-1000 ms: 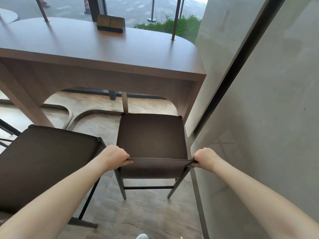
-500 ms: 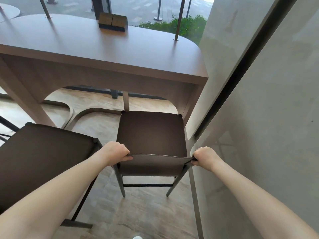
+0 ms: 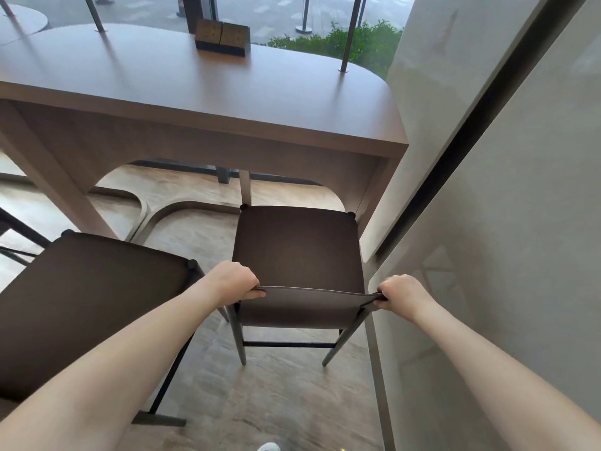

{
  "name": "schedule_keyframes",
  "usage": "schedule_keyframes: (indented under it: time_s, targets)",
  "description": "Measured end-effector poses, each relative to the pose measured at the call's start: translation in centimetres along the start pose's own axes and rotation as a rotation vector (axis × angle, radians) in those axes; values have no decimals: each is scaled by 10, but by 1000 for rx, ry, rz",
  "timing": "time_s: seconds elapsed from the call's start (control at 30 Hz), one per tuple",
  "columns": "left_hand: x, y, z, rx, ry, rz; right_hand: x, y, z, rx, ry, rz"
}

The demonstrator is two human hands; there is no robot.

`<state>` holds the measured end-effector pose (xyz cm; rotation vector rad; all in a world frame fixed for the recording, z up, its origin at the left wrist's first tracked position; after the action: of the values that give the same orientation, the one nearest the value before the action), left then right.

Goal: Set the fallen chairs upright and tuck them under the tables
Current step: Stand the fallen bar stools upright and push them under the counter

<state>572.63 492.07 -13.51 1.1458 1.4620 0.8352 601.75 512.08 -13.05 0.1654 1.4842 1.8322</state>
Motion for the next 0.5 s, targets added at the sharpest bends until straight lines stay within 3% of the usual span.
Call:
schedule_keyframes:
  time_s: [0.3, 0.5]
  targets:
    - [-3, -2, -1, -21, 19, 32, -10, 11, -18, 115, -153, -16]
    - [-14, 12, 16, -375, 169, 93, -24, 23, -45, 153, -111, -51]
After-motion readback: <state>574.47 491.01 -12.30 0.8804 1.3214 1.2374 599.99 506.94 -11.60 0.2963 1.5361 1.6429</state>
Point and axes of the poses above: each hand's wrist, its own x-axis towards the middle knuckle, its own y-axis out of the back of the hand, z = x × y, the point moved 1 cm from there along x, towards the middle knuckle, and after that the axes turned 3 degrees about -y, right-handed, at the moved point
